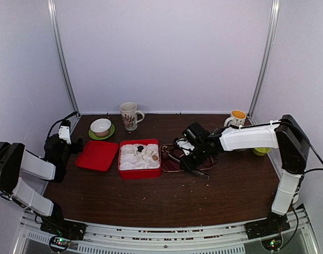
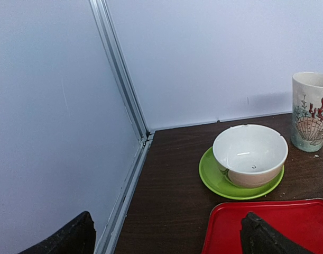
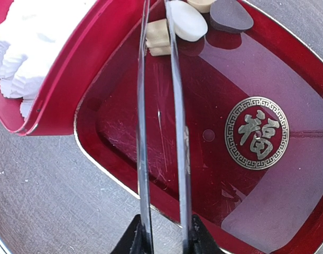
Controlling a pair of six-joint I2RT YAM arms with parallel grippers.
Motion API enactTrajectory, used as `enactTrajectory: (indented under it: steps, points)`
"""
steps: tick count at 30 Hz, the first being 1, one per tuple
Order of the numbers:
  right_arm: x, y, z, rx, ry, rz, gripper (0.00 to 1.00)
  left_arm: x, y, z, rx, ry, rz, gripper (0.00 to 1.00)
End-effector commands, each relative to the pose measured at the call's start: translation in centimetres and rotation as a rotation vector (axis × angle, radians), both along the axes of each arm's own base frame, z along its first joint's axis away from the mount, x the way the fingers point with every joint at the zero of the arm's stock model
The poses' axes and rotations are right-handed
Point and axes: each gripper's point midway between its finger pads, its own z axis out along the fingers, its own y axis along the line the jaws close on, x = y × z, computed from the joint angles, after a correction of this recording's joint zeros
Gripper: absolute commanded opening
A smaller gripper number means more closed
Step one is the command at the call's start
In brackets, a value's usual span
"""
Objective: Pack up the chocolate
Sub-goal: Pick up the fake chocolate from the plate, then place the fake chocolate in the empty pocket of the box.
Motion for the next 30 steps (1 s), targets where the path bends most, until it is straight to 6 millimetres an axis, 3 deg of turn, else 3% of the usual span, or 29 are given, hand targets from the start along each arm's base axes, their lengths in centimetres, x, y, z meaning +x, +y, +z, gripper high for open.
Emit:
enactTrajectory:
  steps: [1, 7, 16, 23, 30]
  points:
    - [0.4, -0.2, 2.5, 0.024, -0.071, -0.010, 0.25, 0.1, 0.1, 0.8, 0.004, -0.031, -0.003, 0.98]
    - [-0.2, -0.8, 4.1, 0.066, -0.113, -0.010, 0.25, 0.1, 0.1, 0.8, 0.004, -0.032, -0.003, 0.98]
    - [-1.0, 0.7, 7.6, 0.176, -0.184, 0.041, 0.24, 0.1, 0.1, 0.8, 0.003, -0.032, -0.004, 0.98]
    - [-2.6, 4.4, 9.0, 0.265, -0.171, 0.121, 0.24, 0.0, 0.1, 0.8, 0.004, -0.031, -0.002, 0.98]
    - [-3.4, 8.5, 8.5, 0.291, -0.152, 0.193, 0.24, 0.0, 0.1, 0.8, 0.003, -0.031, -0.003, 0.98]
